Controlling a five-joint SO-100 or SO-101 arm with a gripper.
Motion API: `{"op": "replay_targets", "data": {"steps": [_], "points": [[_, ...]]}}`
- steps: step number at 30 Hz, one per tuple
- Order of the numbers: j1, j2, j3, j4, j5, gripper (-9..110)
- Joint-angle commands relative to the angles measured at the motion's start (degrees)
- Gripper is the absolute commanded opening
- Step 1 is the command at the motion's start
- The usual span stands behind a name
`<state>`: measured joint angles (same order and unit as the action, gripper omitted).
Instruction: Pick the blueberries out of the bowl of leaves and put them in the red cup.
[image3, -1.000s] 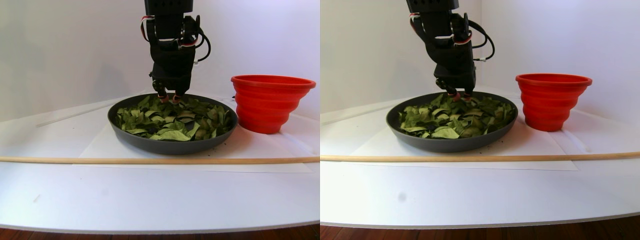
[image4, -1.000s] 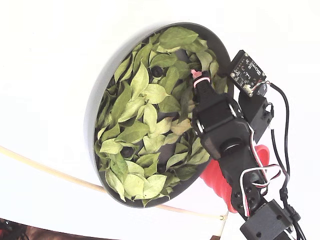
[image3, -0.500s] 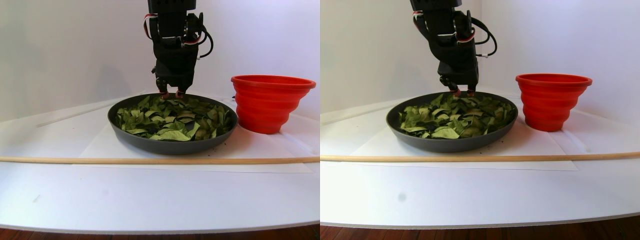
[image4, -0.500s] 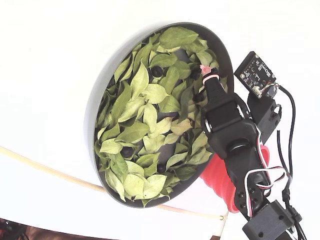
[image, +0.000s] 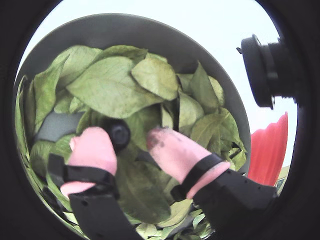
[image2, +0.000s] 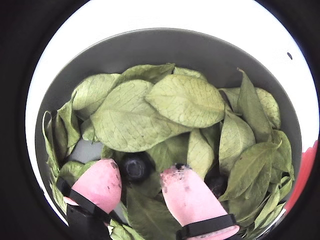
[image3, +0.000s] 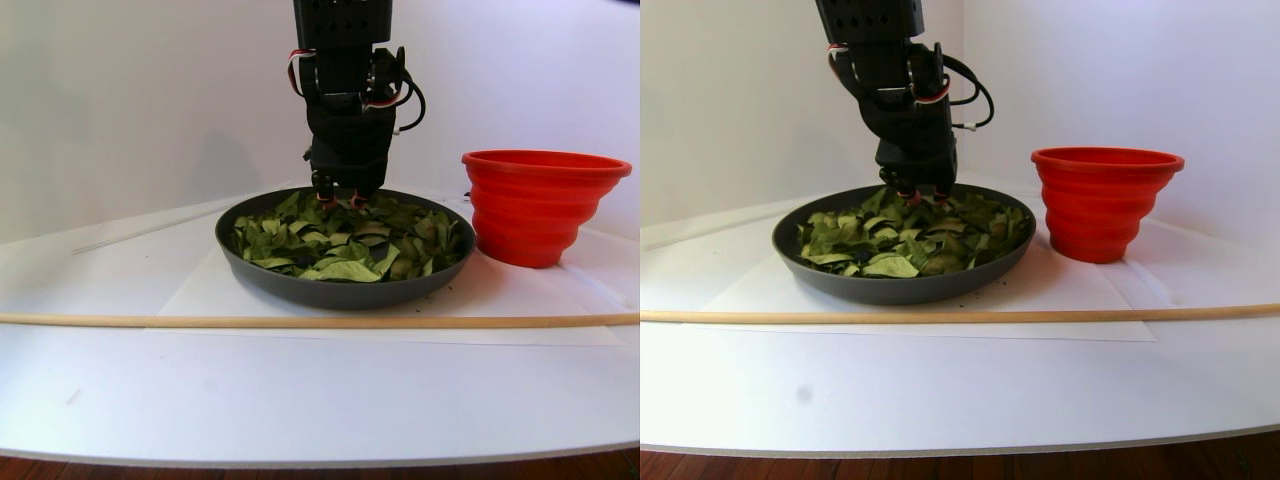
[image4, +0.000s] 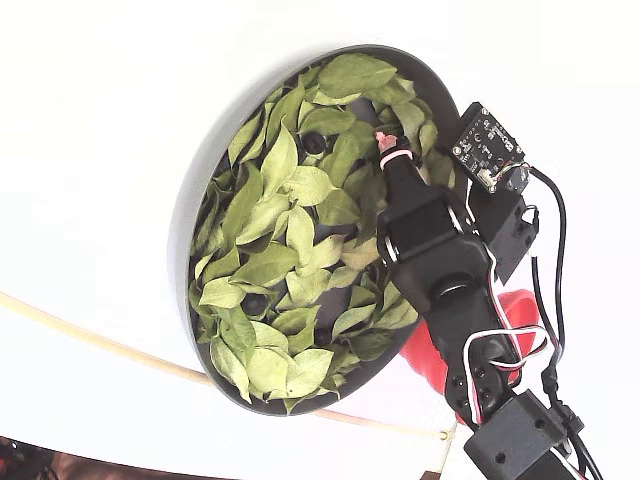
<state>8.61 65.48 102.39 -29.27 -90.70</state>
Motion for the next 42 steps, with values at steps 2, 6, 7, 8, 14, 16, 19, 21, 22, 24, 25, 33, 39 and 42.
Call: {"op": "replay_targets", "data": {"steps": [2,6,7,8,14,16,19,21,22,24,25,33,39,42], "points": [[-0.53,1.32,-3.08,-1.76,0.62,15],[-0.88,0.88,-3.69,-1.67,0.97,15],[-0.97,0.7,-3.87,-1.58,0.97,15],[-0.97,0.62,-3.96,-1.58,0.97,15],[-0.88,-0.62,-5.1,-1.58,0.79,15],[-0.79,-1.14,-5.27,-1.58,0.7,15],[-0.62,-1.93,-5.45,-1.58,0.44,15],[-0.62,-2.46,-5.45,-1.58,0.44,15],[-0.62,-2.72,-5.45,-1.67,0.35,15],[-0.62,-3.08,-5.45,-1.76,0.35,15],[-0.62,-3.16,-5.36,-1.85,0.35,15],[-0.79,-3.16,-4.48,-1.85,-0.09,11],[-0.88,-2.99,-3.43,-1.85,-0.26,11],[-0.97,-2.9,-3.16,-1.85,-0.35,11]]}}
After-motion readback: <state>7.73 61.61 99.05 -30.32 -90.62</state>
